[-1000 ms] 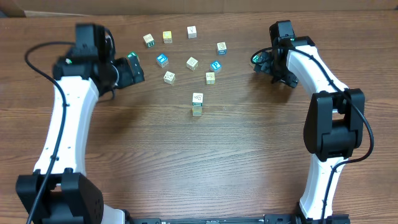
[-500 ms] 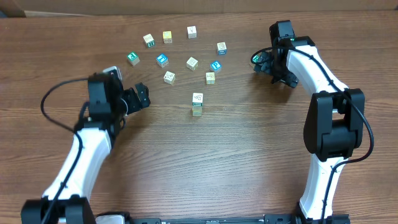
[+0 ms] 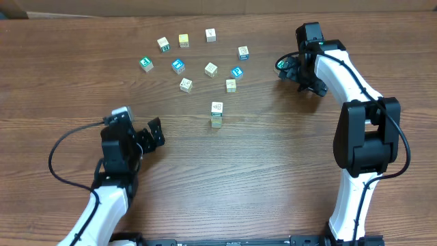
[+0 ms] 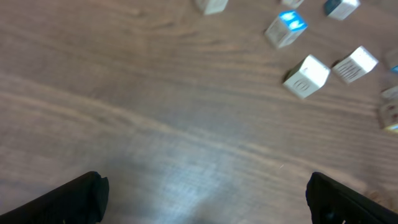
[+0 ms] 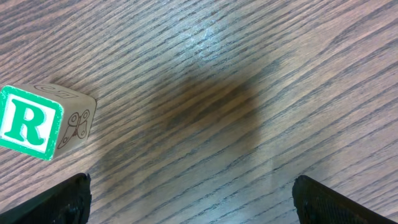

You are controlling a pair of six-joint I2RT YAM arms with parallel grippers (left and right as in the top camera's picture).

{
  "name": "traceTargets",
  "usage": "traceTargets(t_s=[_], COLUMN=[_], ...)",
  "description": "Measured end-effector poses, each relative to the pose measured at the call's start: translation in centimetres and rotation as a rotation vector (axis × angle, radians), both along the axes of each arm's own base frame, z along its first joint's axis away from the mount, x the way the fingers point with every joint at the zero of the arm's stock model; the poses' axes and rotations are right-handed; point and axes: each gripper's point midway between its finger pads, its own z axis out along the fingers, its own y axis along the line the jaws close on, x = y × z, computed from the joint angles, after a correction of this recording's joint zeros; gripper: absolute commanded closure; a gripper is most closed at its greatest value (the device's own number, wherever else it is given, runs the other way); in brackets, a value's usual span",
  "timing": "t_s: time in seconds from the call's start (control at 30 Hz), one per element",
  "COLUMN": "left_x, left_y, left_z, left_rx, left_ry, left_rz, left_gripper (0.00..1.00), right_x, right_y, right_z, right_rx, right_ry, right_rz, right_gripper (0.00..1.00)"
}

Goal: Form a tower

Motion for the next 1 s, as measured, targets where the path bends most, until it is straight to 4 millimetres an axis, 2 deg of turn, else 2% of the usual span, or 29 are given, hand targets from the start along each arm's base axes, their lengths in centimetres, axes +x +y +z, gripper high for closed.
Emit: traceTargets(t_s=[0.3,0.77,1.0], left_x=[-2.8,-6.8,-7.7], left_y=[1.0,1.1,1.1], left_z=[-1.5,-4.7,-4.5], left_rx=[0.038,0.053,0.065], left_ry=[0.009,-0.01,-0.007], left_rz=[0.05,0.045,0.041], left_gripper=[0.0,0.0,0.0], right_x=[0.0,0.0,0.0], right_y=[0.0,0.0,0.0], right_z=[0.0,0.0,0.0], right_rx=[0.0,0.0,0.0], right_ry=[-0.001,-0.001,-0.001], right_rz=[0.0,-0.001,0.0], right_gripper=[0.0,0.0,0.0])
